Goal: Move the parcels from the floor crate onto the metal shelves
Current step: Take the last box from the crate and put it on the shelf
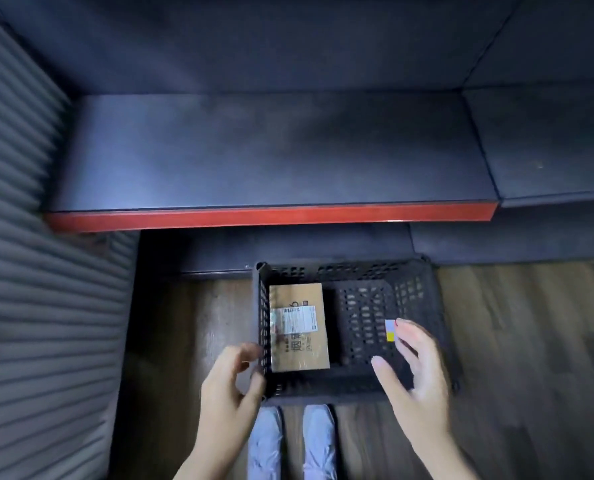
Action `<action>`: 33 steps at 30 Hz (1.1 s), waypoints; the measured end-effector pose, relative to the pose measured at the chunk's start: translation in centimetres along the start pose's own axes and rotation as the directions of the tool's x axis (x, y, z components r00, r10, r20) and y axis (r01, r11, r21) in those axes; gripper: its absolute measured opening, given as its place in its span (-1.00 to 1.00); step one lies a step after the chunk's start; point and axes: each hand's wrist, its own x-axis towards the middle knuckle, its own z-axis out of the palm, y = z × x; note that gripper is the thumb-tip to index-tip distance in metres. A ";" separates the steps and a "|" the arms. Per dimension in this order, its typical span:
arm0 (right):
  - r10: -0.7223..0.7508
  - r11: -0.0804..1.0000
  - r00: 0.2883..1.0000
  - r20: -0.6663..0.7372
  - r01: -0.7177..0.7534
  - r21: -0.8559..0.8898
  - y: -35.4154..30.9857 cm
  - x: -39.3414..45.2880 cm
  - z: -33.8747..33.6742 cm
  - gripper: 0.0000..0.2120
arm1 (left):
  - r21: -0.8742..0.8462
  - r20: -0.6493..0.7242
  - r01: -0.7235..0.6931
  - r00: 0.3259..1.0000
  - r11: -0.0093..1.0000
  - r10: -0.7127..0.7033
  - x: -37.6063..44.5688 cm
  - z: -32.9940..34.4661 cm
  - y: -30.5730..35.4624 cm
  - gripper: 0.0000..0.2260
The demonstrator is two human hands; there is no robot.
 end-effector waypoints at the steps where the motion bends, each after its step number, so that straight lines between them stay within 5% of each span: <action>1: 0.053 0.998 0.999 -0.007 -0.052 0.022 0.6 0.2 0.5 -0.45 | 0.003 0.021 0.026 0.999 1.000 -0.026 0.1 0.8 -0.8 -0.73; 4: 0.148 0.986 0.989 -0.029 -0.145 0.082 2.3 1.3 1.7 -0.47 | 0.029 0.048 0.042 0.998 0.999 -0.043 0.9 2.7 -2.6 -0.59; 12: 0.337 0.935 0.941 -0.042 -0.329 0.131 14.5 3.9 6.7 -0.57 | 0.054 -0.060 0.173 0.984 0.983 -0.170 4.1 11.5 -12.7 -0.64; 20: 0.384 0.923 0.917 0.105 -0.378 -0.073 29.2 3.7 12.5 -0.36 | 0.033 -0.037 0.371 0.928 0.928 -0.370 6.2 22.7 -23.5 -0.59; 25: 0.379 0.922 0.917 0.122 -0.363 -0.139 35.0 4.5 15.9 -0.30 | 0.028 -0.038 0.627 0.779 0.779 -0.626 7.7 26.2 -28.3 -0.52; 33: 0.623 0.772 0.778 0.079 -0.595 -0.224 38.4 4.2 18.8 -0.20 | 0.159 -0.107 0.660 0.751 0.734 -0.652 8.2 27.7 -30.4 -0.41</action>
